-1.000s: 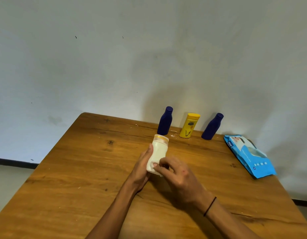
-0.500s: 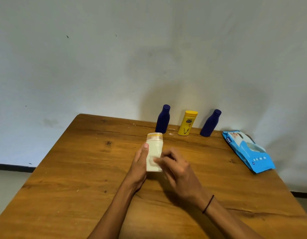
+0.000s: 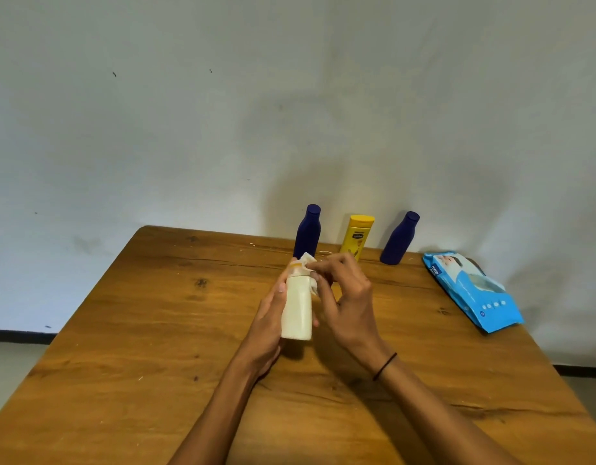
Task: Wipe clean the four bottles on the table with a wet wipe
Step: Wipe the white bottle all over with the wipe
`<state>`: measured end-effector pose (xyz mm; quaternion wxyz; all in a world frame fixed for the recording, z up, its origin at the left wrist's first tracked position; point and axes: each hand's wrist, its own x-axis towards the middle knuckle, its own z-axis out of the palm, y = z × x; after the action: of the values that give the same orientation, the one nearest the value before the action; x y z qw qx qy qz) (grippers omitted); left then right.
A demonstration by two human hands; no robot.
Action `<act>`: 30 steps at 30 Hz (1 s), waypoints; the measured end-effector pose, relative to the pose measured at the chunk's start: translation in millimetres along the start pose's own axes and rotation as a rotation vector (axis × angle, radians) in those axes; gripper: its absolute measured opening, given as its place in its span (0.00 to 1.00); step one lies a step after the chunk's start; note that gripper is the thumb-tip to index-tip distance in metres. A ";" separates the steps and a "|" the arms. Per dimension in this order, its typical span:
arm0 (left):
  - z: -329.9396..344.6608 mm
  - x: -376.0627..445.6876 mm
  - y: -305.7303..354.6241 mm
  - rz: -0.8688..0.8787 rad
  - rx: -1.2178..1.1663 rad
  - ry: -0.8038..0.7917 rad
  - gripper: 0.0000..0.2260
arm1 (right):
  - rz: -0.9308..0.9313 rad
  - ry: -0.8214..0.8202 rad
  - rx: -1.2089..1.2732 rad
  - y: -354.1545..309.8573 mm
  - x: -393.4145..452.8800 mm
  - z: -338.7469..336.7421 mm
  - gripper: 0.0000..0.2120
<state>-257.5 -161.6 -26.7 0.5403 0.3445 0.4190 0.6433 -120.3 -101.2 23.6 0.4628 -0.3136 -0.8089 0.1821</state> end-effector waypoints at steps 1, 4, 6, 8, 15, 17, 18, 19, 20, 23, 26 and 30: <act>0.3 0.5 -0.4 0.017 -0.007 -0.003 0.20 | 0.037 -0.006 0.050 -4.2 -2.5 3.8 0.09; -0.9 1.0 0.4 0.038 -0.038 0.013 0.20 | 0.080 -0.081 0.147 -17.6 -20.6 14.7 0.08; -4.5 0.5 0.0 0.006 -0.099 0.019 0.23 | 0.056 -0.111 0.159 -22.0 -34.1 19.1 0.08; -5.5 -1.6 0.7 -0.054 -0.187 0.006 0.27 | -0.007 -0.153 0.141 -24.6 -44.5 19.8 0.08; -6.8 -1.8 2.8 -0.139 -0.272 -0.092 0.26 | -0.290 -0.271 -0.039 -21.0 -56.6 9.5 0.11; -7.5 -3.4 1.1 -0.156 -0.241 -0.117 0.25 | -0.331 -0.259 -0.162 -16.0 -53.2 9.1 0.15; -9.3 -4.6 -0.9 -0.166 -0.229 -0.125 0.25 | -0.320 -0.248 -0.204 -14.2 -49.9 9.5 0.18; -11.0 -5.9 -1.7 -0.181 -0.217 -0.127 0.24 | -0.293 -0.233 -0.225 -12.2 -45.3 9.6 0.20; -13.6 -7.0 -2.2 -0.198 -0.204 -0.120 0.24 | -0.262 -0.216 -0.232 -10.5 -39.9 9.0 0.21; -16.1 -12.2 4.8 -0.211 -0.166 -0.103 0.22 | -0.178 -0.202 -0.221 -5.3 -23.8 5.4 0.21; -18.3 -10.4 3.1 -0.233 -0.121 -0.099 0.22 | -0.084 -0.200 -0.178 -6.8 -16.7 4.6 0.19; -14.4 -7.8 0.0 -0.272 -0.103 -0.023 0.23 | -0.106 -0.231 -0.161 -8.2 -19.8 6.7 0.15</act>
<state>-269.0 -171.6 -32.5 0.6443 0.2637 0.4219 0.5808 -121.4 -120.6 12.4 0.3490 -0.2837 -0.8841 0.1269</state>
